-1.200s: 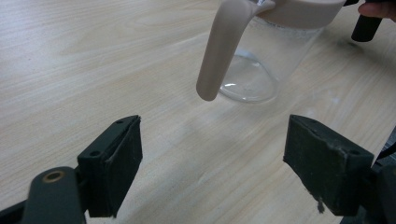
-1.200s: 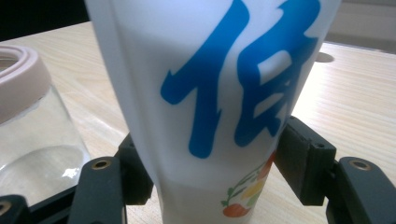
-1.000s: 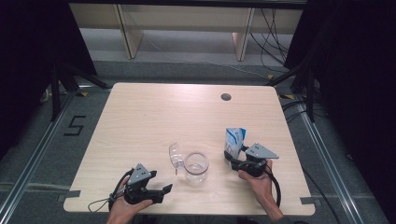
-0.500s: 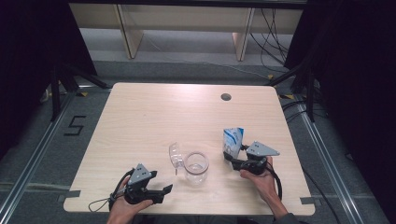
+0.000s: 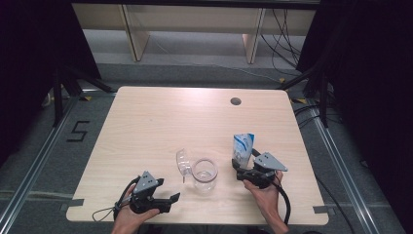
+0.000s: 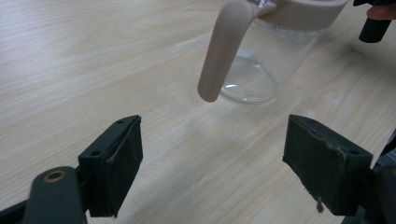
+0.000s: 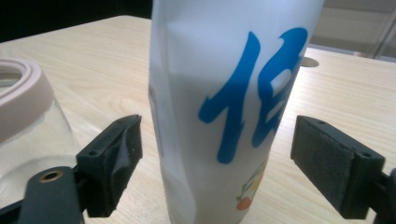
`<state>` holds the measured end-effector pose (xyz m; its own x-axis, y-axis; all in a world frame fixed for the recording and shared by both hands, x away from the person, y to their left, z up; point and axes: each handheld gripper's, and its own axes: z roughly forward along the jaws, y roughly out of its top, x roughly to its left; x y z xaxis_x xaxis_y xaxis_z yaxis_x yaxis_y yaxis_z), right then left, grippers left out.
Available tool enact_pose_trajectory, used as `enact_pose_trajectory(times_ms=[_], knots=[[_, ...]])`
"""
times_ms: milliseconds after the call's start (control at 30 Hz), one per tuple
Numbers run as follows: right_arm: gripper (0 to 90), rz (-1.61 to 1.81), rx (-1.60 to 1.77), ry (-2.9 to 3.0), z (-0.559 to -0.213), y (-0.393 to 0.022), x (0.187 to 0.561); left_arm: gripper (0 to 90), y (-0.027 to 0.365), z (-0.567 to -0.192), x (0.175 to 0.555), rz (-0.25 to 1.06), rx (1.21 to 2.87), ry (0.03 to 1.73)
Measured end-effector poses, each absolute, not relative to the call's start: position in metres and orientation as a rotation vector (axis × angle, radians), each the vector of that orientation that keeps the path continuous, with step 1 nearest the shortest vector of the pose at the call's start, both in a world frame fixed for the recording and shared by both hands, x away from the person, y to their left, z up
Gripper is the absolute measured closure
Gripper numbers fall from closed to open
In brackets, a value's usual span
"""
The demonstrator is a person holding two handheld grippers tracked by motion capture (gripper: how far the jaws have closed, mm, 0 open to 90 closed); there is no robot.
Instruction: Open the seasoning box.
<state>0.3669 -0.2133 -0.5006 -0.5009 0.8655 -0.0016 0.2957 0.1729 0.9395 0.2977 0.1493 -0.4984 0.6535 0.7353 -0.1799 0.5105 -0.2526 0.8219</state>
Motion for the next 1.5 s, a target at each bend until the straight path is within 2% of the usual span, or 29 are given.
enact_pose_trajectory(times_ms=[433,1233,1500], knots=[[17.0,1.294,1.150,1.828,-0.510,-0.203,0.371,19.0,0.147,-0.498,0.296,0.278,1.934,0.974],[24.3,1.298,1.152,1.762,-0.516,-0.193,0.381,18.4,0.148,-0.497,0.296,0.292,1.917,0.966],[22.4,1.288,1.121,1.746,-0.516,-0.192,0.384,18.3,0.148,-0.497,0.296,0.293,1.921,0.964]])
